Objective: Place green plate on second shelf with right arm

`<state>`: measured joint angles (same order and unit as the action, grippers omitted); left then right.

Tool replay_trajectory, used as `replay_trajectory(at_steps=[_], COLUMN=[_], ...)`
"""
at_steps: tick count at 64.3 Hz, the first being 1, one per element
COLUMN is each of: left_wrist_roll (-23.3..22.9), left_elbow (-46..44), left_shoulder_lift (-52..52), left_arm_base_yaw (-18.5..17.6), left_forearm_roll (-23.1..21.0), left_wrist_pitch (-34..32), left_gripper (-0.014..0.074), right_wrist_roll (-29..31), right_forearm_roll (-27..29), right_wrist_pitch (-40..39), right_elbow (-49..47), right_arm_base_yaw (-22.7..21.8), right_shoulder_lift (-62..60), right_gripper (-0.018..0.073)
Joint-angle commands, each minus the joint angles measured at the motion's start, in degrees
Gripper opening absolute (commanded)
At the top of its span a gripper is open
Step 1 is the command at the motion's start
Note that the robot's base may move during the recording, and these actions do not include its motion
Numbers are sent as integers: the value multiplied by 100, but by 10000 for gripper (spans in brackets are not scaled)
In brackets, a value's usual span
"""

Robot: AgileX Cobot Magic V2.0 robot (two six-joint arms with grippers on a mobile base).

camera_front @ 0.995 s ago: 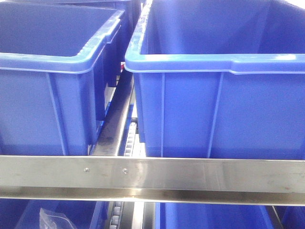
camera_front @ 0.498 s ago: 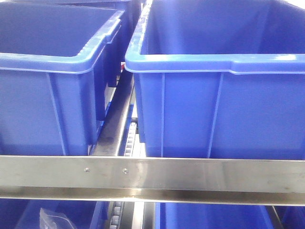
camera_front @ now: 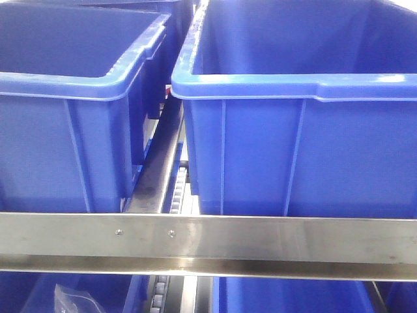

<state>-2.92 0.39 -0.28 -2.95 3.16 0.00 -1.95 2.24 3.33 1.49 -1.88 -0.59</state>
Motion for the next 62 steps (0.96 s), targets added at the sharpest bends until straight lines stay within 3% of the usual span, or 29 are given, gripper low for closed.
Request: replay_trajectory(at_steps=[1,62], left_wrist_roll=[-36,-36], left_elbow=[240,240], left_shoulder_lift=[-92,-92], left_arm_base_yaw=[-23,-23], left_forearm_roll=[-23,-23], left_wrist_pitch=[-468,-468], left_gripper=[130,130], right_wrist_roll=[8,8], right_forearm_roll=[-70,-70], right_wrist_pitch=[-695,-719], right_elbow=[-92,-92], right_arm_base_yaw=[-21,-21], right_shoulder_lift=[-108,-108], right_gripper=[52,52])
